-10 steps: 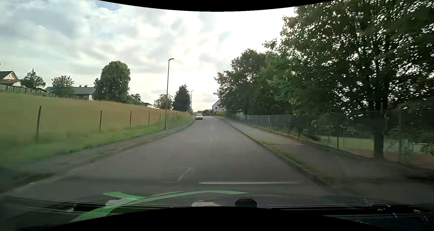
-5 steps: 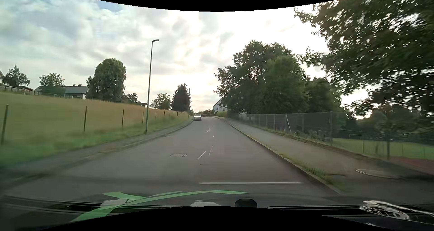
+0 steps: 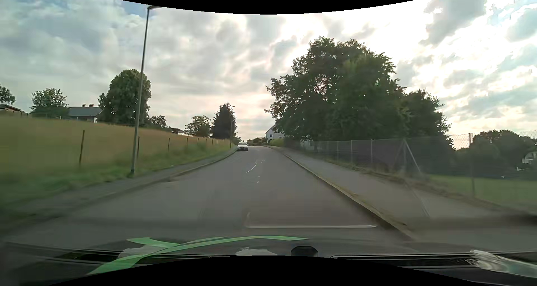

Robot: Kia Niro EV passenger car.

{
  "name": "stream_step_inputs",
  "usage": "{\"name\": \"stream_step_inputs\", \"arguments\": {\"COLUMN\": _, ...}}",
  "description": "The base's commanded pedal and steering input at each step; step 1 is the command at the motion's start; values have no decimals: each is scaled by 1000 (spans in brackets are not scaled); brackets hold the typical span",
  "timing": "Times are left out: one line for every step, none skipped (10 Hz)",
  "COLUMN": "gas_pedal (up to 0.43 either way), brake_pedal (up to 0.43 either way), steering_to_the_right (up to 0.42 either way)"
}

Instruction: Follow the waypoints while adhering to traffic rules and regulations

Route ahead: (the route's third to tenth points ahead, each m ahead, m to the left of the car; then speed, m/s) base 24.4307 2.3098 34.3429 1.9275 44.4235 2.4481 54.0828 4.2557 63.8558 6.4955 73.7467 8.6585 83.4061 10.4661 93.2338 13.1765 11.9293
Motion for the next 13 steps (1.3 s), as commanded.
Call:
{"name": "stream_step_inputs", "arguments": {"gas_pedal": 138, "brake_pedal": 0, "steering_to_the_right": -12}}
{"name": "stream_step_inputs", "arguments": {"gas_pedal": 138, "brake_pedal": 0, "steering_to_the_right": -12}}
{"name": "stream_step_inputs", "arguments": {"gas_pedal": 150, "brake_pedal": 0, "steering_to_the_right": -12}}
{"name": "stream_step_inputs", "arguments": {"gas_pedal": 150, "brake_pedal": 0, "steering_to_the_right": -12}}
{"name": "stream_step_inputs", "arguments": {"gas_pedal": 150, "brake_pedal": 0, "steering_to_the_right": -12}}
{"name": "stream_step_inputs", "arguments": {"gas_pedal": 150, "brake_pedal": 0, "steering_to_the_right": -12}}
{"name": "stream_step_inputs", "arguments": {"gas_pedal": 150, "brake_pedal": 0, "steering_to_the_right": -11}}
{"name": "stream_step_inputs", "arguments": {"gas_pedal": 150, "brake_pedal": 0, "steering_to_the_right": -11}}
{"name": "stream_step_inputs", "arguments": {"gas_pedal": 150, "brake_pedal": 0, "steering_to_the_right": -11}}
{"name": "stream_step_inputs", "arguments": {"gas_pedal": 150, "brake_pedal": 0, "steering_to_the_right": -11}}
{"name": "stream_step_inputs", "arguments": {"gas_pedal": 157, "brake_pedal": 0, "steering_to_the_right": -11}}
{"name": "stream_step_inputs", "arguments": {"gas_pedal": 169, "brake_pedal": 0, "steering_to_the_right": -13}}
{"name": "stream_step_inputs", "arguments": {"gas_pedal": 169, "brake_pedal": 0, "steering_to_the_right": -14}}
